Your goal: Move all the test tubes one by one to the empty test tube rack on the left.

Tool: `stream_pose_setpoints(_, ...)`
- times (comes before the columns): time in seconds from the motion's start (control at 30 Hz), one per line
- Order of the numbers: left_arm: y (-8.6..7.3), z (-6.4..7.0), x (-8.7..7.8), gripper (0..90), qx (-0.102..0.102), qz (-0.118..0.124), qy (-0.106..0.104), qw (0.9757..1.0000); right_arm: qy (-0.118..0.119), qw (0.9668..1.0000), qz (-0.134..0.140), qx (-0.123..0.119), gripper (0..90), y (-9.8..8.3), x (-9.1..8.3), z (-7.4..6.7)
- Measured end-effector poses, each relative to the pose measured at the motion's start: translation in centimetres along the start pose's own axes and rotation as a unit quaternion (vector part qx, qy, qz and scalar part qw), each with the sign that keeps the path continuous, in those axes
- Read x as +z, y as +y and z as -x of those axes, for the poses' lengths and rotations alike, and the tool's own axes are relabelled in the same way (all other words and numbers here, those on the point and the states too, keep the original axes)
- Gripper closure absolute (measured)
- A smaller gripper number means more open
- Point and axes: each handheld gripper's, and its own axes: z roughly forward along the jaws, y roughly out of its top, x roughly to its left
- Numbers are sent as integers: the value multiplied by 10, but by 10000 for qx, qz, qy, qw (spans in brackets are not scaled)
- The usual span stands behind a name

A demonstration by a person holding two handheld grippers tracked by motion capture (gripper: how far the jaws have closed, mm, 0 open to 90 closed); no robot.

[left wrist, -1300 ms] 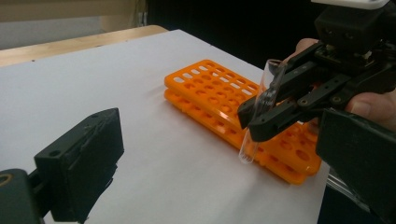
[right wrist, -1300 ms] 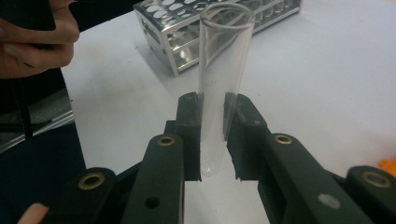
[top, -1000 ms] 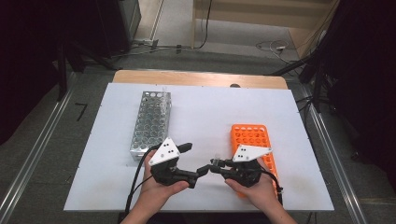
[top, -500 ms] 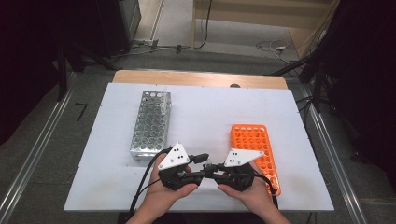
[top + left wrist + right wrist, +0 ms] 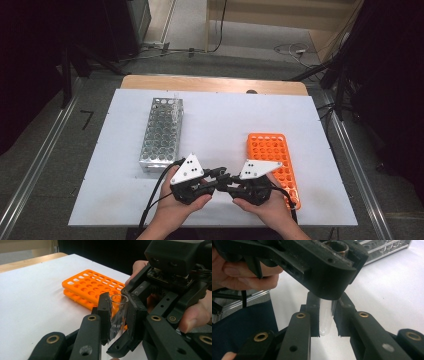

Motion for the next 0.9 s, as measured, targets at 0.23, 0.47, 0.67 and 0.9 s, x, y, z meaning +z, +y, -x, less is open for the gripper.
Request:
stream_pose_setpoints(0.23,1,0,-1,758,25,40,31,10000,63,10000,50,25,716,0,-1,1)
stream_pose_setpoints(0.47,2,-9,-6,759,-122,124,162,9997,96,9999,54,56,419,-2,-5,6)
stream_pose_setpoints(0.67,3,-16,-13,759,-103,132,277,9995,-243,9993,188,205,197,-7,-17,19)
stream_pose_setpoints(0.9,5,-30,-24,759,-177,199,488,9985,-452,9968,470,462,18,-16,-41,41)
